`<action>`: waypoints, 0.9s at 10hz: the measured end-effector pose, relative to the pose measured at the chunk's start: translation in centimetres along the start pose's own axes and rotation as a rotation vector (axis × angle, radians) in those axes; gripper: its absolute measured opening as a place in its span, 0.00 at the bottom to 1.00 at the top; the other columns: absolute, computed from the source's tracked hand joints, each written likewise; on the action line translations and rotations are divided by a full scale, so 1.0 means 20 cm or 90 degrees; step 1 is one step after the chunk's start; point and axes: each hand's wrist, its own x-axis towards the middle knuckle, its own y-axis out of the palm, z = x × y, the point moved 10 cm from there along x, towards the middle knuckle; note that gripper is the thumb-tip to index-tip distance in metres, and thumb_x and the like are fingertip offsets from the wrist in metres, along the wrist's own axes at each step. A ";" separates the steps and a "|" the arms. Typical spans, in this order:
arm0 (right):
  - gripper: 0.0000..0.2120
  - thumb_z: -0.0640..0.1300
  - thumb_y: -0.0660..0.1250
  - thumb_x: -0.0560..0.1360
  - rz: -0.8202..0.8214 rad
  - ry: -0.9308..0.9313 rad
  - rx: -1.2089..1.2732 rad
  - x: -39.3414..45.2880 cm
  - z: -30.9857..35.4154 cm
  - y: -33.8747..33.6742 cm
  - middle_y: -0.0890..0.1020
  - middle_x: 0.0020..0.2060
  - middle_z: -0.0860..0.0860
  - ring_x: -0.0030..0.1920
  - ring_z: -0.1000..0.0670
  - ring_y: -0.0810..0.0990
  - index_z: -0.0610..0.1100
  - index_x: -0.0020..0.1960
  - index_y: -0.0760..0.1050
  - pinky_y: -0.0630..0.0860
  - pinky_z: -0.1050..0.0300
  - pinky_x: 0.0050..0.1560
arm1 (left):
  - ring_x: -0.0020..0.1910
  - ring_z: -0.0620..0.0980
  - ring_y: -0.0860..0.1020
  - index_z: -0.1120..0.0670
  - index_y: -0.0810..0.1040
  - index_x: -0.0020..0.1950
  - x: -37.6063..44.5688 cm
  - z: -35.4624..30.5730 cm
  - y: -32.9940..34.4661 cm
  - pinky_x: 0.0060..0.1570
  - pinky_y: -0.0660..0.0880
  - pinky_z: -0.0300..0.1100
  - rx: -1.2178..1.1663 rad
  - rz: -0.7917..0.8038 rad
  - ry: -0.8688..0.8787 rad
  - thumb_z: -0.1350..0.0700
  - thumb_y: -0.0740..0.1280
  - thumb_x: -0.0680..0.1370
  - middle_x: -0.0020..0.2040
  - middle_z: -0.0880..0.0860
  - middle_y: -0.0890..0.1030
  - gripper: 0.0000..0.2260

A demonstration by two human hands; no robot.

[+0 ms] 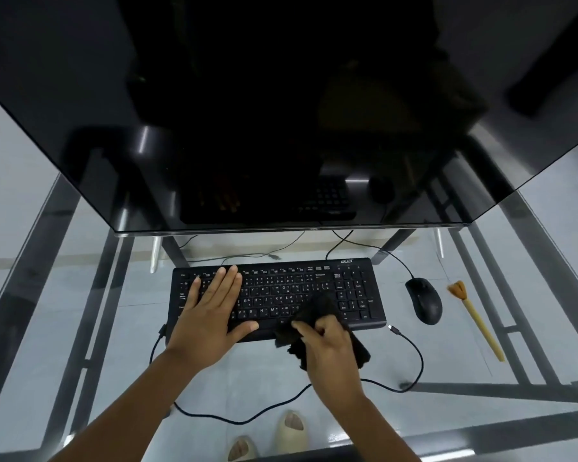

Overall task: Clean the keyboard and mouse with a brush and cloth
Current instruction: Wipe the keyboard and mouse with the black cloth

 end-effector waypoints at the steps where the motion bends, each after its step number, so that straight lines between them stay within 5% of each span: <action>1: 0.18 0.35 0.71 0.70 0.002 -0.068 0.010 0.00 0.16 0.00 0.74 0.42 0.49 0.36 0.49 0.74 0.50 0.57 0.80 0.77 0.56 0.38 | 0.78 0.49 0.50 0.55 0.54 0.78 -0.01 0.00 0.00 0.74 0.44 0.55 -0.002 0.001 0.000 0.29 0.46 0.77 0.79 0.51 0.55 0.39; 2: 0.10 0.48 0.62 0.76 0.061 -0.092 -0.039 -0.01 0.07 -0.01 0.74 0.41 0.53 0.39 0.53 0.73 0.52 0.51 0.81 0.73 0.55 0.42 | 0.78 0.48 0.49 0.55 0.53 0.78 0.00 0.00 0.00 0.73 0.44 0.55 0.005 0.001 0.002 0.29 0.45 0.77 0.79 0.50 0.54 0.39; 3: 0.04 0.53 0.67 0.75 0.027 -0.054 -0.033 -0.03 -0.04 -0.06 0.78 0.40 0.45 0.40 0.46 0.79 0.55 0.42 0.76 0.81 0.46 0.40 | 0.78 0.49 0.49 0.55 0.53 0.79 0.00 0.00 0.00 0.73 0.45 0.55 0.007 0.003 -0.002 0.29 0.45 0.77 0.79 0.51 0.53 0.39; 4: 0.10 0.47 0.64 0.76 0.010 -0.058 -0.019 -0.03 0.04 0.01 0.74 0.46 0.48 0.41 0.45 0.76 0.55 0.55 0.79 0.80 0.50 0.41 | 0.78 0.49 0.49 0.56 0.53 0.79 0.00 0.00 0.00 0.74 0.44 0.55 0.005 0.003 0.000 0.29 0.46 0.77 0.79 0.51 0.53 0.39; 5: 0.18 0.36 0.72 0.69 0.050 -0.082 -0.001 0.00 0.15 0.01 0.74 0.41 0.48 0.36 0.48 0.75 0.50 0.56 0.81 0.79 0.55 0.38 | 0.78 0.49 0.49 0.55 0.53 0.79 0.00 0.00 0.00 0.74 0.44 0.55 0.008 0.004 0.001 0.29 0.46 0.77 0.79 0.51 0.53 0.39; 9: 0.17 0.38 0.74 0.68 0.064 -0.055 0.003 0.02 0.10 -0.07 0.74 0.42 0.50 0.37 0.52 0.76 0.50 0.55 0.81 0.79 0.60 0.39 | 0.78 0.49 0.49 0.56 0.53 0.78 0.00 0.00 0.00 0.74 0.43 0.55 -0.004 0.030 -0.004 0.29 0.46 0.77 0.79 0.51 0.53 0.39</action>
